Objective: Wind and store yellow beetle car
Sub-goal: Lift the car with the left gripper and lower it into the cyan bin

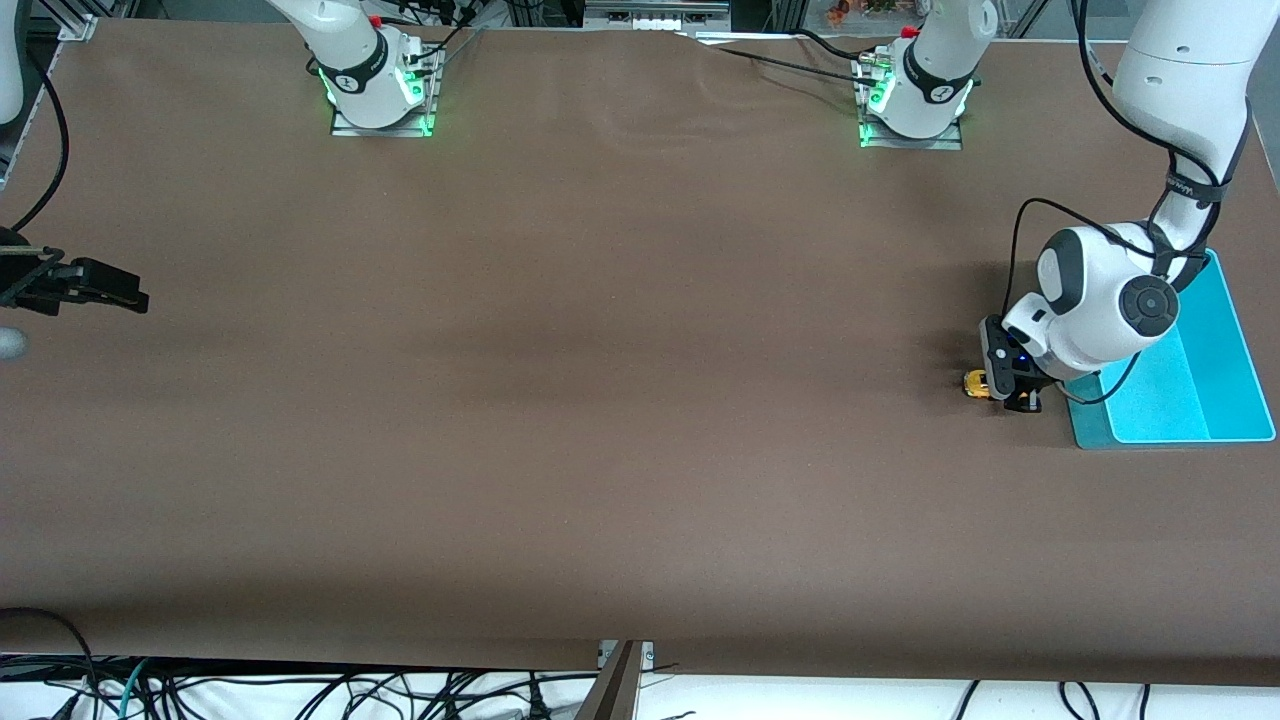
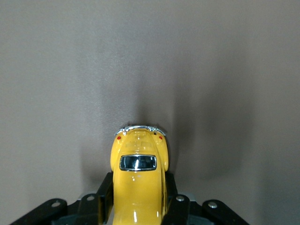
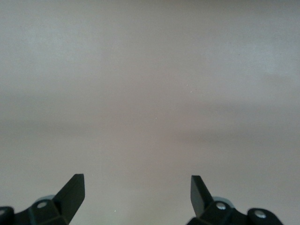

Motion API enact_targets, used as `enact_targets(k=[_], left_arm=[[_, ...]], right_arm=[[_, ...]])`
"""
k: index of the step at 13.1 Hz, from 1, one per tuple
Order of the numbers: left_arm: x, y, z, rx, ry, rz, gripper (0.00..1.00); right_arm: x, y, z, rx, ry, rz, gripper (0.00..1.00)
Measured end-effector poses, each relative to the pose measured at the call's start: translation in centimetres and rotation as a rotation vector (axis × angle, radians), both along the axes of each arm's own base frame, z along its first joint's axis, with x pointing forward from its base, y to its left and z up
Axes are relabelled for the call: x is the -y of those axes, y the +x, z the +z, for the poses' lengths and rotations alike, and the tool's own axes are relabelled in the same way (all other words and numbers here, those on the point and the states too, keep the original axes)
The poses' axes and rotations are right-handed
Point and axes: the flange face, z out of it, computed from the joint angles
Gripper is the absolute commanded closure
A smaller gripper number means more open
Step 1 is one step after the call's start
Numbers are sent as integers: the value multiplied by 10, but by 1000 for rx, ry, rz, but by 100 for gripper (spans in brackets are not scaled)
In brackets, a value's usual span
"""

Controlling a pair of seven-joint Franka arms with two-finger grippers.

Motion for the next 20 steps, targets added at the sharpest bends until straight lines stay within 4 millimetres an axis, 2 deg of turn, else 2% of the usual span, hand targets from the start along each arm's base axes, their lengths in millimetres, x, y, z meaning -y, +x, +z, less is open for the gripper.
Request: enact_targets(k=[2,3,5,8,10,13,14,15,17,19,20], left_arm=[[-1,7,16,-13,1,1,71],[-3,12,33,-55,-1,2,71],[-10,23,82,-152,-5,13,71],[-51,27,148,-262,-22,43,71],[-95,20,165,-288,-37,38,71],[-171,-8,150,-317,-53,26,71],[-190,-16,140,-325,-41,23,70],[-202,-21,126,-316,-24,25,70],[-215,-32,86,-271,-7,33,70],[-217,-44,45,-225,0,25,63],[-219,-50,31,-205,5,28,54]], right_arm=[[0,0,0,-1,0,0,0],[0,0,0,-2,0,0,0],[0,0,0,-2,-1,0,0],[0,0,0,-2,-1,0,0],[0,0,0,-2,-1,0,0],[-2,0,0,-2,-1,4,0],[-3,0,0,-2,-1,5,0],[-4,0,0,-2,-1,6,0],[-4,0,0,-2,-1,7,0],[-4,0,0,-2,-1,7,0],[-4,0,0,-2,-1,7,0]])
